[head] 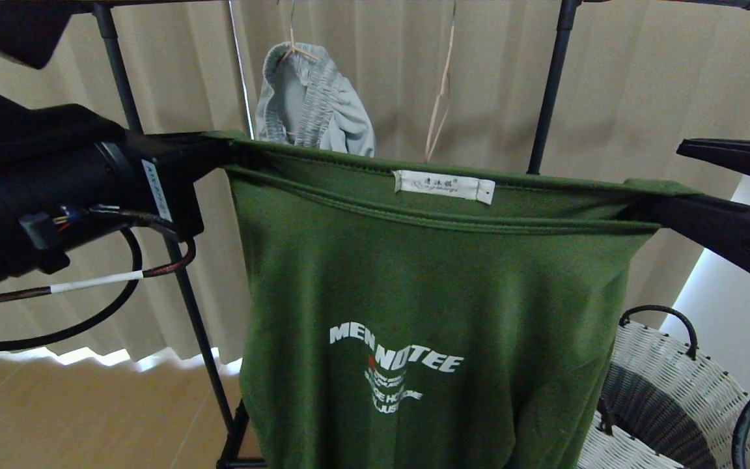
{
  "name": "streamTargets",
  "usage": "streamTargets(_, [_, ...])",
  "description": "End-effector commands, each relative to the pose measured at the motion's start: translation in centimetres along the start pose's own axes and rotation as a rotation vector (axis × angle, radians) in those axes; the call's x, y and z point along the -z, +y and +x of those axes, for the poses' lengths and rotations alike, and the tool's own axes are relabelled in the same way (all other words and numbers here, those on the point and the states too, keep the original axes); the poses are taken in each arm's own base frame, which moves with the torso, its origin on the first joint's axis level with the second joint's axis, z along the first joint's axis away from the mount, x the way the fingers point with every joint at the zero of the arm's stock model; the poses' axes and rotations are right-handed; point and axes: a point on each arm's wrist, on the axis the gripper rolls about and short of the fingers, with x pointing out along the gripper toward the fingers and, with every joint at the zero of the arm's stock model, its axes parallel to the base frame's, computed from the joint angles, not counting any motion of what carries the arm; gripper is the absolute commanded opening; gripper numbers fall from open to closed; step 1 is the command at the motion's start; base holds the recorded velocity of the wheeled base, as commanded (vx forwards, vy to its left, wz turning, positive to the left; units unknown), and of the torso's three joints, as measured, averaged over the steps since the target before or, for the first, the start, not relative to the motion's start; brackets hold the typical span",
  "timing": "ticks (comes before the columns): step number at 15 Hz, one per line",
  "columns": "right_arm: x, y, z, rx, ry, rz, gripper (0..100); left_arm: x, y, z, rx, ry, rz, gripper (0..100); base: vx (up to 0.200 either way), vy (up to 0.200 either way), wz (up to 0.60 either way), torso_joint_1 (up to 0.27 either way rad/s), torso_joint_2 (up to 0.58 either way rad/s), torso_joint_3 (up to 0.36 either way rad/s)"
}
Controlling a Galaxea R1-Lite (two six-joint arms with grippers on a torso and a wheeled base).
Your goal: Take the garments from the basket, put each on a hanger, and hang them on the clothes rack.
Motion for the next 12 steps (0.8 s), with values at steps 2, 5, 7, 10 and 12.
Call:
streamTargets(2, [-0.2,0.2,-0.9,-0.078,-0.027,0.023,100,-0.1,0.9,0.7,-0.121,-0.026,-0.005,0,0.000,0.000,0.00,0.000,0.00,0.000])
streamTargets(5, [-0.5,0.3,-1.2,-0.120,-0.047,0.032,100,0.2,1.6,1.3,-0.188,-0.028,-0.008,0,0.000,0.000,0.00,0.000,0.00,0.000])
streamTargets(7, [-0.5,0.2,-1.2,-0.117,-0.056,0.031,100,0.3,1.9,1.4,-0.205,-0.025,-0.007,0,0.000,0.000,0.00,0.000,0.00,0.000])
streamTargets(10, [0.4,0.1,-1.0,-0.090,-0.054,0.025,100,0.9,2.6,1.6,-0.262,0.002,-0.010,0,0.000,0.000,0.00,0.000,0.00,0.000])
streamTargets(12, [1.1,-0.5,-1.0,-0.036,-0.026,0.019,100,0.8,2.6,1.3,-0.263,-0.004,-0.010,0,0.000,0.000,0.00,0.000,0.00,0.000])
